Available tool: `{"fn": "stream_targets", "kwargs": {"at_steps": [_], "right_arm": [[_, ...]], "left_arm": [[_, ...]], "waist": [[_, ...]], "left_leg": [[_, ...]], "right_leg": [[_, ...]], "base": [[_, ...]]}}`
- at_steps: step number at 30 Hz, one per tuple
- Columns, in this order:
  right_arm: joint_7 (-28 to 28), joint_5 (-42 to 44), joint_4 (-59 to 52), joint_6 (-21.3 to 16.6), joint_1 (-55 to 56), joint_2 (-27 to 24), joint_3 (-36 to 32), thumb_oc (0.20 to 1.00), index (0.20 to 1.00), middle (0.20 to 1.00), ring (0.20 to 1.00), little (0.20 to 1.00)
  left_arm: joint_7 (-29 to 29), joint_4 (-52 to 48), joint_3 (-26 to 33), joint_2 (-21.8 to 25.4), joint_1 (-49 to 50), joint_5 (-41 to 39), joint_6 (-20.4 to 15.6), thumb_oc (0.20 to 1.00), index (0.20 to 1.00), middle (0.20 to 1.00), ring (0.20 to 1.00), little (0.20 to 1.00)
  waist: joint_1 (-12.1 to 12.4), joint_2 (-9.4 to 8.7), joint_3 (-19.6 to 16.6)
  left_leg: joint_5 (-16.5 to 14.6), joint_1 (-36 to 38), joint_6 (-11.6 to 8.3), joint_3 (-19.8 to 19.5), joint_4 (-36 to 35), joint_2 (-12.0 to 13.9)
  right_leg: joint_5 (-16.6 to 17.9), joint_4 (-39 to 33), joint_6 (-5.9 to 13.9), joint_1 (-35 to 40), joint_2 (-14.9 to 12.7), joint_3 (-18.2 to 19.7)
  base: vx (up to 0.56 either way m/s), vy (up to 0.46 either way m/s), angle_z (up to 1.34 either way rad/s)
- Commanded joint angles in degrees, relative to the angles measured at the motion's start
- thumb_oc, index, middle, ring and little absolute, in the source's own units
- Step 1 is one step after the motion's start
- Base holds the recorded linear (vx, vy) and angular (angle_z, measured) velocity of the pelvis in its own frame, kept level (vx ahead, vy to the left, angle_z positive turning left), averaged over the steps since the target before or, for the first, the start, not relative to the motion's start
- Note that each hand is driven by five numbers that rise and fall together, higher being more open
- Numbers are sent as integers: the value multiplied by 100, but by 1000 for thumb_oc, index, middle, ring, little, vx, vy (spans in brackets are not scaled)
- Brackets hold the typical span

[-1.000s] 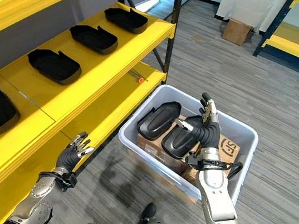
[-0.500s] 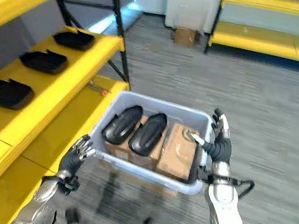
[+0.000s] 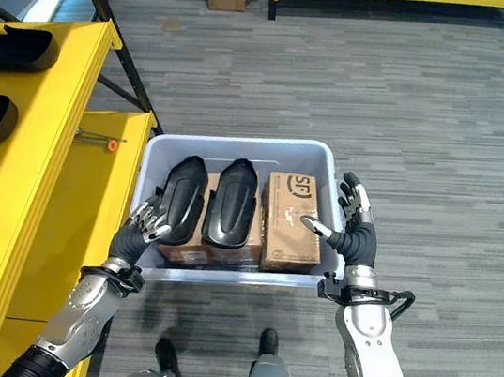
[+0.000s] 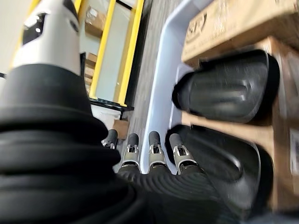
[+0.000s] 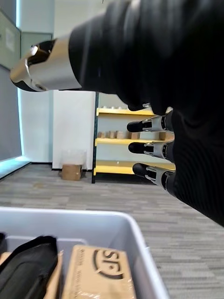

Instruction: Move parts from the plastic box to the shelf.

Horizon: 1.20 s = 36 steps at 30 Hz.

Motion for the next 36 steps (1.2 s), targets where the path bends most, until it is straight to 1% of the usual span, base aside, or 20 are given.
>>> {"fn": "stream_targets", "kwargs": {"at_steps": [1, 2, 3, 6, 11, 12, 14, 16, 20, 23, 28, 31, 36], "right_arm": [[-63, -154, -381, -256, -209, 174, -126, 1000, 1000, 1000, 1000, 1000], [-50, -160, -399, -254, -213, 183, -108, 1000, 1000, 1000, 1000, 1000], [-47, -166, -402, -253, -206, 188, -100, 1000, 1000, 1000, 1000, 1000], [-55, -237, -412, -235, -263, 209, -25, 1000, 1000, 1000, 1000, 1000], [-144, -343, -210, -204, -543, 217, 200, 1000, 1000, 1000, 1000, 1000], [-179, -367, -101, -193, -673, 216, 270, 1000, 1000, 1000, 1000, 1000], [-476, -520, 425, -97, -1363, 334, 660, 1000, 1000, 1000, 1000, 1000], [-561, -514, 573, -92, -1562, 379, 755, 1000, 1000, 1000, 1000, 1000], [-820, -519, 1176, -18, -2216, 666, 1094, 1000, 1000, 1000, 1000, 1000], [-971, -561, 1768, 78, -2815, 915, 1452, 1000, 1000, 1000, 1000, 1000], [-1066, -568, 2186, 112, -3085, 1068, 1536, 1000, 1000, 1000, 1000, 1000], [-1162, -408, 2630, 105, -3309, 1216, 1529, 1000, 1000, 1000, 1000, 1000], [-1308, -203, 3097, 58, -3500, 1335, 1450, 1000, 1000, 1000, 1000, 1000]], "left_arm": [[4, -422, 60, 199, 184, 53, -331, 1000, 1000, 1000, 1000, 1000], [12, -433, 57, 203, 183, 58, -333, 1000, 1000, 1000, 1000, 1000], [14, -443, 55, 205, 179, 70, -334, 1000, 1000, 1000, 1000, 1000], [48, -443, 55, 218, 140, 87, -347, 1000, 1000, 1000, 1000, 1000], [66, -459, 24, 208, 87, 42, -378, 1000, 1000, 1000, 1000, 1000], [69, -491, 1, 212, 59, 34, -392, 1000, 1000, 1000, 1000, 1000], [215, -524, -166, 189, -271, -13, -483, 1000, 1000, 1000, 1000, 1000], [260, -524, -198, 185, -393, -16, -504, 1000, 1000, 1000, 1000, 1000], [475, -506, -331, 45, -788, -69, -590, 1000, 1000, 1000, 1000, 1000], [693, -350, -485, -95, -1109, -61, -643, 1000, 1000, 1000, 1000, 1000], [788, -267, -547, -126, -1235, -10, -637, 1000, 1000, 1000, 1000, 1000], [859, -215, -651, -126, -1337, 19, -647, 1000, 1000, 1000, 1000, 1000], [999, -212, -718, -140, -1496, 31, -679, 1000, 1000, 1000, 1000, 1000]], "waist": [[-17, -281, -268], [-26, -299, -264], [-21, -310, -281], [-20, -339, -231], [10, -317, -151], [19, -301, -130], [74, -194, 19], [89, -171, 60], [184, -70, 197], [314, 45, 401], [415, 120, 563], [527, 183, 763], [590, 225, 926]], "left_leg": [[537, -437, -393, -66, 426, 657], [534, -415, -389, -4, 393, 639], [452, -361, -467, -44, 355, 604], [465, -343, -475, 52, 301, 602], [522, -320, -510, 180, 213, 617], [554, -324, -528, 215, 182, 627], [688, -439, -580, 256, 29, 611], [729, -492, -584, 249, -19, 597], [770, -661, -592, 215, -58, 570], [784, -855, -595, 122, -61, 544], [785, -1051, -589, 34, -43, 507], [712, -1275, -569, -31, 90, 466], [611, -1485, -545, -72, 274, 438]], "right_leg": [[701, -702, 510, 529, -533, -247], [744, -713, 537, 490, -553, -266], [680, -716, 586, 511, -586, -264], [750, -742, 613, 425, -608, -290], [805, -749, 637, 289, -607, -309], [827, -761, 642, 260, -613, -335], [974, -871, 675, 95, -657, -362], [1007, -903, 679, 46, -670, -368], [1093, -973, 693, -86, -721, -407], [1151, -1019, 694, -133, -803, -529], [1182, -1039, 700, -170, -863, -640], [1199, -1027, 695, -247, -936, -691], [1187, -952, 686, -339, -994, -733]], "base": [[36, 63, -12], [104, 62, -24], [103, 40, -30], [56, 17, -13], [33, -8, -13], [23, -6, -15], [1, -2, -14], [-6, 1, -4], [1, 13, -3], [29, -4, 11], [29, -4, 15], [30, 14, 9], [4, 6, 14]]}}
